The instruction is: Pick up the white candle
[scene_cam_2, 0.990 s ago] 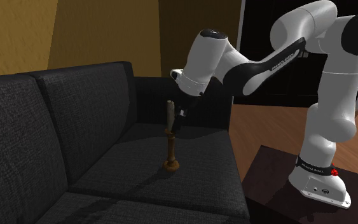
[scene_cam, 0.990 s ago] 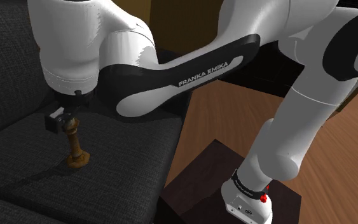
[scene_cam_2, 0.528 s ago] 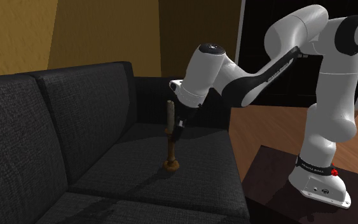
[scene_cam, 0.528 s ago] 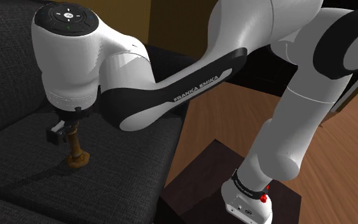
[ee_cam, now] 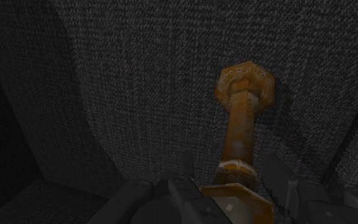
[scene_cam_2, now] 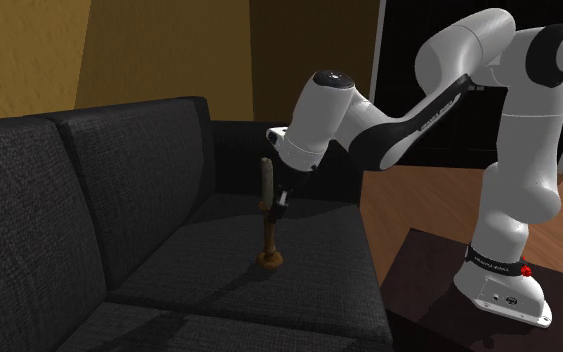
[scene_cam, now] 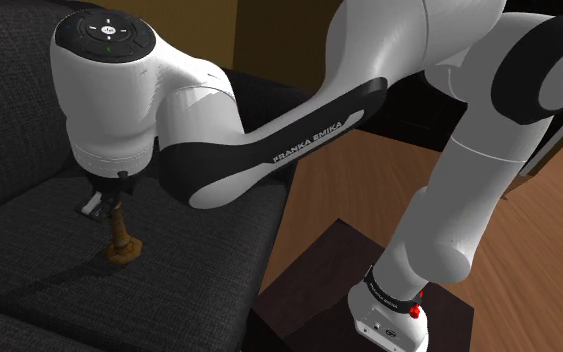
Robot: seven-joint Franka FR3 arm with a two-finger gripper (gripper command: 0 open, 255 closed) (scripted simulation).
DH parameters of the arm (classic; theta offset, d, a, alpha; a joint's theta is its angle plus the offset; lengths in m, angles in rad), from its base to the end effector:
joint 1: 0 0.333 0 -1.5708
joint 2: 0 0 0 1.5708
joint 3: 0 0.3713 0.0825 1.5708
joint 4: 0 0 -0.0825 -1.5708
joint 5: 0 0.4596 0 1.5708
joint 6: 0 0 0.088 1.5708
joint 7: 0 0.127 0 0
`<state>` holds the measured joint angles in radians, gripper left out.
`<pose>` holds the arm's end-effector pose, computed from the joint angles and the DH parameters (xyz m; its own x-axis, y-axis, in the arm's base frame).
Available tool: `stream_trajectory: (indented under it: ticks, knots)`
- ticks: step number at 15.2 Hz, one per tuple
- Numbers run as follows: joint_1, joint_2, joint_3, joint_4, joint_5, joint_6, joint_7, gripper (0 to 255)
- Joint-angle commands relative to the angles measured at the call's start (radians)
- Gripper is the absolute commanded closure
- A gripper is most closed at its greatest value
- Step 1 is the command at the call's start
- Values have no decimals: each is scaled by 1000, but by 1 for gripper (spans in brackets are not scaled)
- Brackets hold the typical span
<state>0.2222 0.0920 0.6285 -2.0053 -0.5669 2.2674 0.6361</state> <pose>0.4603 0.4804 0.4411 0.7815 0.5196 0.3455 0.4473 -0.8525 0.2703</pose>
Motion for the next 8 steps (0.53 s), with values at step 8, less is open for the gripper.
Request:
stream_trajectory:
  ticks: [8]
  knots:
    - [-4, -29, 4, 34, 47, -47, -49, 255]
